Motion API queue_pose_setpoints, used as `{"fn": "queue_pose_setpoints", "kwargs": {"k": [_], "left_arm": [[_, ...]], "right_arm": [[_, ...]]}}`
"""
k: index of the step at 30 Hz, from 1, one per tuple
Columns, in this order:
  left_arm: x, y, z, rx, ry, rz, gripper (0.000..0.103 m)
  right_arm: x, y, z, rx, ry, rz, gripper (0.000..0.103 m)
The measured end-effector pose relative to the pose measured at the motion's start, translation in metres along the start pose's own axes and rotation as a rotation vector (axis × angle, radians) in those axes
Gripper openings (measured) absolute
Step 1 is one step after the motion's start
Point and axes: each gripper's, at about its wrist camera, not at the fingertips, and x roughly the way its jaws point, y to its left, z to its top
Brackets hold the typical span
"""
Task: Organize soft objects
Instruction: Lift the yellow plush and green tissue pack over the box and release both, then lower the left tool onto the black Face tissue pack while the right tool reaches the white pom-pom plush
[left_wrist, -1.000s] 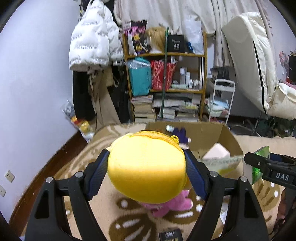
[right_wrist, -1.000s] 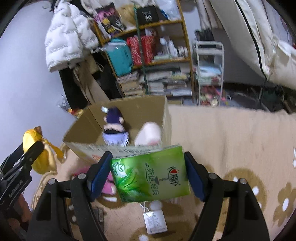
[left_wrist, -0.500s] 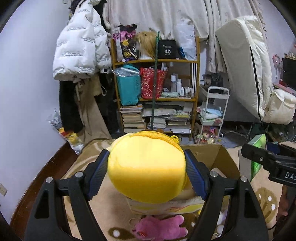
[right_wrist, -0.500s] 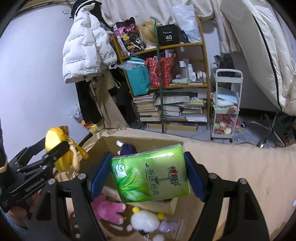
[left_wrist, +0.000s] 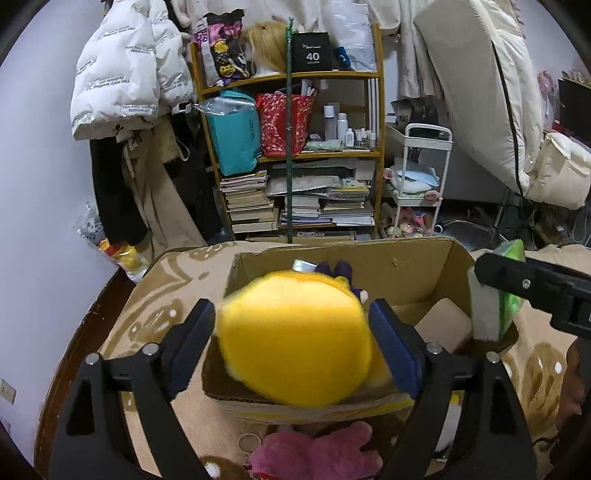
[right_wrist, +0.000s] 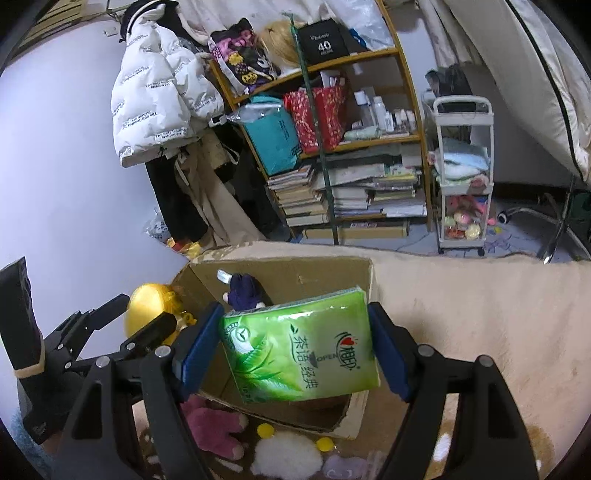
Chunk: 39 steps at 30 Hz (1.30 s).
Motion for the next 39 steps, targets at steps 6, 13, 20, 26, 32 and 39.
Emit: {"fn": "queue_pose_setpoints", "kwargs": {"k": [6, 13, 20, 26, 32, 39], "left_arm": [[-0.005, 0.006, -0.005, -0.021, 0.024, 0.051, 0.098], [-0.026, 0.023, -0.008, -0.072, 0.044, 0.077, 0.098], [-0.05, 0.033, -0.024, -0.1, 0.135, 0.079, 0.098], [-0.083, 0.035, -0.037, -0.11, 0.146, 0.086, 0.098], [-0.109, 0.031, -0.054, -0.109, 0.173, 0.079, 0.098], [-0.122, 0.028, -0.07, -0.118, 0.207, 0.081, 0.098]], "right_arm": [[-0.01, -0.002, 0.002, 0.005, -0.021, 0.001, 0.103], [-0.032, -0.004, -0.001, 0.032, -0.021, -0.009, 0.103], [-0.061, 0.003, -0.012, 0.042, -0.017, -0.019, 0.103], [-0.09, 0.017, -0.022, 0.03, -0.034, -0.074, 0.103], [-0.111, 0.025, -0.034, 0.021, -0.018, -0.087, 0.103], [-0.123, 0.032, -0.051, 0.016, 0.007, -0.098, 0.103]]}}
